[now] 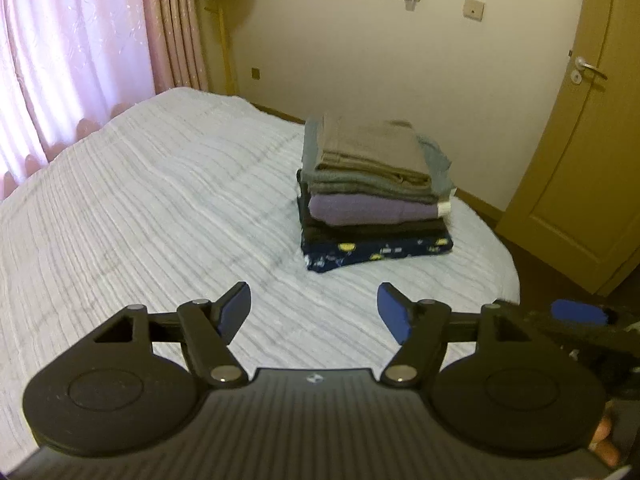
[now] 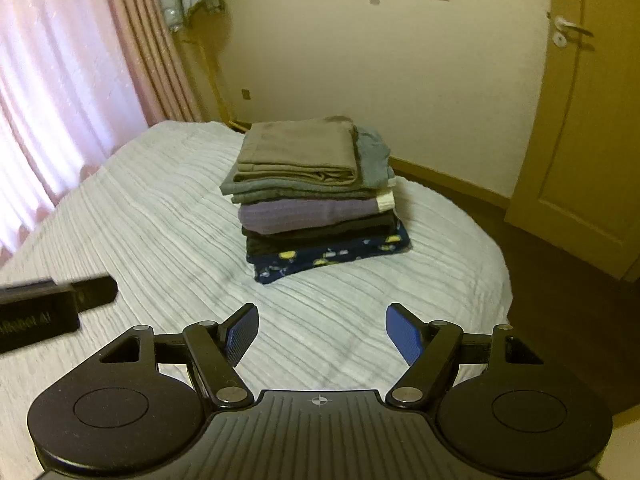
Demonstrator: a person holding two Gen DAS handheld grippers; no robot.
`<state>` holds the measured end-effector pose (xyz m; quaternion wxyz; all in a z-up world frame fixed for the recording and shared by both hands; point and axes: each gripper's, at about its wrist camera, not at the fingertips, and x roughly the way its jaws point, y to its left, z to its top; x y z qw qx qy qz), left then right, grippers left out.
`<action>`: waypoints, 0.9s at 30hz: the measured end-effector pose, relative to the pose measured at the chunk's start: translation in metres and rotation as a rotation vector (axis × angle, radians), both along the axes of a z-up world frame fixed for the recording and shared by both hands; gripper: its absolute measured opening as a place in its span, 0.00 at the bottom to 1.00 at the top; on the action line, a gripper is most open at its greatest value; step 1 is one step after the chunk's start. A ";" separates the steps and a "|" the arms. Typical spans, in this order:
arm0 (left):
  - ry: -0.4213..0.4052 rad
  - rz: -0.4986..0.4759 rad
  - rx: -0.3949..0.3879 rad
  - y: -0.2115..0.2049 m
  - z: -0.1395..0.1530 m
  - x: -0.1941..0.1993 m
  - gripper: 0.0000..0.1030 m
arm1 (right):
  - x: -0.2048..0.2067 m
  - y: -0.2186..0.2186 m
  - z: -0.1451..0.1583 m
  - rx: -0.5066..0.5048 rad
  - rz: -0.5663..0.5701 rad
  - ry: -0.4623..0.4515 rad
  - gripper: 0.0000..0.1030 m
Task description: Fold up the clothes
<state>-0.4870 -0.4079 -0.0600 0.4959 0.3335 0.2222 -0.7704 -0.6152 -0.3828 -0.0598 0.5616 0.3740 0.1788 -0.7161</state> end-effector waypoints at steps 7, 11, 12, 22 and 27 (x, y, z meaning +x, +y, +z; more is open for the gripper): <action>0.020 -0.038 0.016 0.003 -0.006 -0.001 0.65 | -0.003 0.003 0.003 0.020 -0.036 -0.017 0.72; 0.017 -0.045 0.030 0.001 -0.012 -0.004 0.65 | -0.002 -0.002 -0.002 0.065 -0.045 0.009 0.72; 0.017 -0.045 0.034 0.000 -0.014 -0.005 0.65 | -0.001 -0.003 -0.003 0.075 -0.047 0.018 0.72; 0.017 -0.051 0.062 -0.019 -0.026 -0.021 0.65 | -0.009 -0.025 -0.016 0.128 -0.030 0.020 0.72; 0.014 -0.044 0.080 -0.034 -0.032 -0.032 0.65 | -0.019 -0.040 -0.023 0.152 -0.021 0.012 0.72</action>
